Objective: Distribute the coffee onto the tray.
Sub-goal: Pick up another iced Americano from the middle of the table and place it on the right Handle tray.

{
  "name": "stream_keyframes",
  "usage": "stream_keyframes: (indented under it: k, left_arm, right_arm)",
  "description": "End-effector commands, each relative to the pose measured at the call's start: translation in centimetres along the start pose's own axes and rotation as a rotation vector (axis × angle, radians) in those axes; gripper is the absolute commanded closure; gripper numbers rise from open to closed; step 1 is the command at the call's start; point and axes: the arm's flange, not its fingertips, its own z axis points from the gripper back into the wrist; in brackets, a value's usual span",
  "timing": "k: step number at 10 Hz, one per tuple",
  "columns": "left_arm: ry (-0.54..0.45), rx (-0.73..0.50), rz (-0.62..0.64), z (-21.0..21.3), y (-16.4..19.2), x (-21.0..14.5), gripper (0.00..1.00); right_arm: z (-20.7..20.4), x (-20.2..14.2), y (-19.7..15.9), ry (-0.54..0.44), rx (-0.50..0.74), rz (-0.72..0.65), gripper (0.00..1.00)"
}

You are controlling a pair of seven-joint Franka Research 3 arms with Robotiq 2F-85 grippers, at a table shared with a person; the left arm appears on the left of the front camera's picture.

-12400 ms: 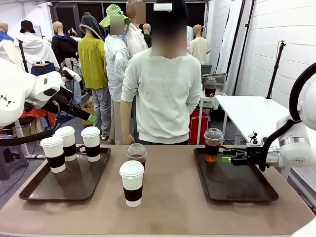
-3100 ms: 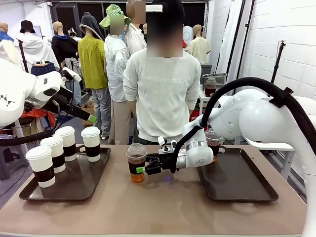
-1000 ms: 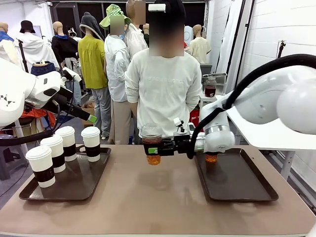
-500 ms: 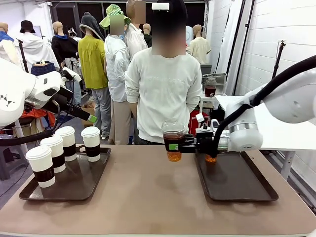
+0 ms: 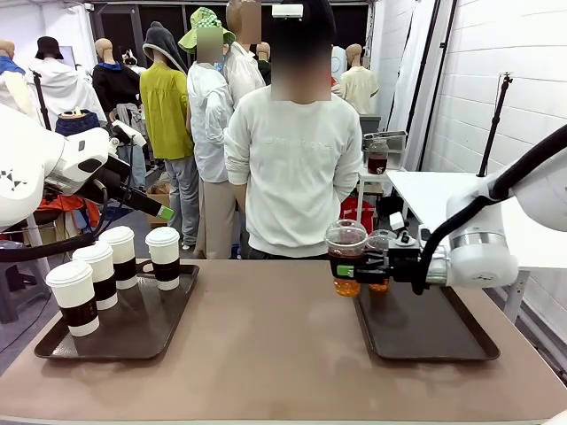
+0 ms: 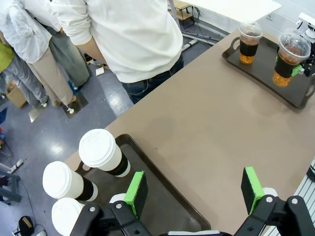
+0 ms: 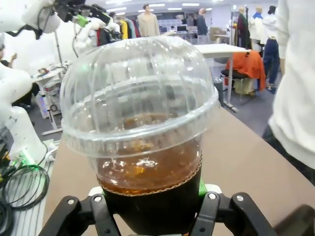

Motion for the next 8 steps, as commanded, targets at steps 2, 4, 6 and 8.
stream_keyframes:
  k: [2,4,6,8]
  left_arm:
    - [-0.007,-0.019,0.006,0.0,0.1,0.0,0.00]
    - [-0.007,-0.019,0.006,0.0,0.1,0.0,0.00]
    - [-0.007,-0.019,0.006,0.0,0.1,0.0,0.00]
    - [-0.007,-0.019,0.006,0.0,0.1,0.0,0.00]
  right_arm:
    - [3.6,-0.6,-0.3,-0.052,-0.053,0.012,0.40]
    - [5.7,-1.9,-1.2,-0.060,-0.089,0.007,0.40]
    - [6.9,-3.5,-2.5,-0.055,-0.114,-0.005,0.40]
    - [6.9,-5.2,-4.1,-0.045,-0.131,-0.012,0.40]
